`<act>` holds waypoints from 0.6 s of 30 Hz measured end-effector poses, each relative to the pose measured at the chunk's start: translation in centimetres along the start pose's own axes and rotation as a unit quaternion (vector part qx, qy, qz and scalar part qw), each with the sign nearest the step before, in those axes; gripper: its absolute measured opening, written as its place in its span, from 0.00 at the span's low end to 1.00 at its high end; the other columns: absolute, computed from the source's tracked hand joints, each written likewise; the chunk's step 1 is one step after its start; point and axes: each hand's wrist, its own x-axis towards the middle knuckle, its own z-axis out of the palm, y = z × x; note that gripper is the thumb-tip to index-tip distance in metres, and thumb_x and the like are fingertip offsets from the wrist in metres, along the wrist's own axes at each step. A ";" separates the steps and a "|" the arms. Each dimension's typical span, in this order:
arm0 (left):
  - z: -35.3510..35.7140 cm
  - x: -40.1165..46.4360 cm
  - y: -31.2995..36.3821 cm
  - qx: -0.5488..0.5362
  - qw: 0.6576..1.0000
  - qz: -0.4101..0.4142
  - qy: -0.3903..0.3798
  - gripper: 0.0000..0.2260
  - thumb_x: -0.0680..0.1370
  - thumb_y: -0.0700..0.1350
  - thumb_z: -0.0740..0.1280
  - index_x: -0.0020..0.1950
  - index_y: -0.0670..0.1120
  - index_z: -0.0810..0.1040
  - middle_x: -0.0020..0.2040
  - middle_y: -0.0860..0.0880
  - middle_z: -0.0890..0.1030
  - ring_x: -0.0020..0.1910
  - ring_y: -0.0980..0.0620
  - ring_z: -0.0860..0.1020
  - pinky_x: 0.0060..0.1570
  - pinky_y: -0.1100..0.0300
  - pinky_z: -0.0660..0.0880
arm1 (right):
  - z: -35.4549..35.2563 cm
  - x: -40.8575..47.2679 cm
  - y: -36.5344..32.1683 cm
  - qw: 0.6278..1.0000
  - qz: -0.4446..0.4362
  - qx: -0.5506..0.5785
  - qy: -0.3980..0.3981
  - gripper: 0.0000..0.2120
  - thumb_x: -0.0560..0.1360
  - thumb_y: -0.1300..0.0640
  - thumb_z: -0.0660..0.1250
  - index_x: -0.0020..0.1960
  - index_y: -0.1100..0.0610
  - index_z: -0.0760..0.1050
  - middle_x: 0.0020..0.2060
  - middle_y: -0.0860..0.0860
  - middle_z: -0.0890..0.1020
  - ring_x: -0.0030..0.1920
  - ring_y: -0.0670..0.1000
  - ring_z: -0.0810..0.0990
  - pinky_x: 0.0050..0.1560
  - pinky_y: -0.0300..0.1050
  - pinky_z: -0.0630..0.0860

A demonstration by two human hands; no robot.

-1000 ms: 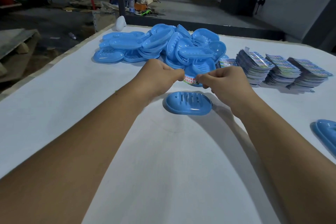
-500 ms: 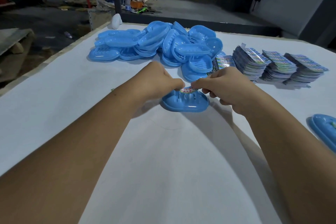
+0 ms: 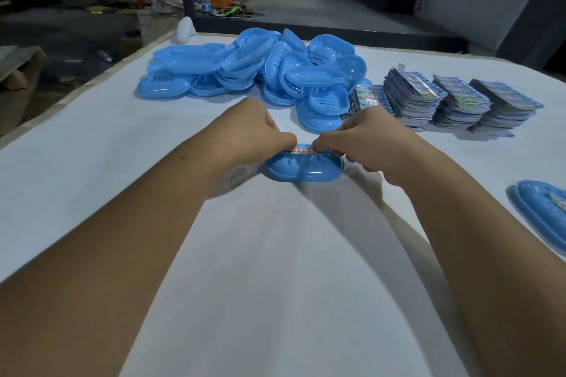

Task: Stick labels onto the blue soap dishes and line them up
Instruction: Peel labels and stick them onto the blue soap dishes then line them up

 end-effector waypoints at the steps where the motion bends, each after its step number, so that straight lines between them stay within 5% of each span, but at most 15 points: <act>1: 0.0 0.0 0.0 0.012 1.000 0.001 0.001 0.12 0.70 0.50 0.76 0.43 0.41 0.86 0.33 0.45 0.81 0.22 0.62 0.73 0.17 0.69 0.65 | 0.0 0.0 0.0 1.000 -0.002 -0.006 0.000 0.13 0.64 0.49 0.78 0.36 0.58 0.80 0.22 0.49 0.67 0.19 0.47 0.58 0.20 0.33 0.54; 4: 0.0 0.2 -0.2 0.045 0.999 -0.002 0.009 0.12 0.68 0.54 0.75 0.40 0.46 0.86 0.37 0.47 0.84 0.27 0.59 0.74 0.28 0.61 0.71 | 0.1 0.0 0.1 1.000 -0.012 -0.010 0.002 0.13 0.65 0.51 0.78 0.34 0.56 0.77 0.20 0.47 0.65 0.18 0.46 0.57 0.18 0.32 0.53; 12: 0.0 0.4 -0.1 0.081 0.997 0.010 0.002 0.14 0.67 0.55 0.73 0.42 0.44 0.85 0.33 0.46 0.81 0.31 0.52 0.72 0.33 0.57 0.70 | 0.2 0.0 0.2 0.999 -0.020 -0.041 0.014 0.21 0.66 0.50 0.78 0.40 0.69 0.77 0.23 0.49 0.66 0.20 0.47 0.58 0.19 0.34 0.54; 18: 0.0 -0.1 0.2 0.122 0.992 0.010 0.011 0.12 0.66 0.54 0.72 0.39 0.47 0.86 0.33 0.48 0.83 0.32 0.50 0.77 0.35 0.57 0.75 | 0.4 0.0 0.1 0.998 -0.024 -0.055 0.023 0.22 0.65 0.50 0.77 0.42 0.69 0.78 0.26 0.51 0.68 0.22 0.47 0.59 0.25 0.39 0.57</act>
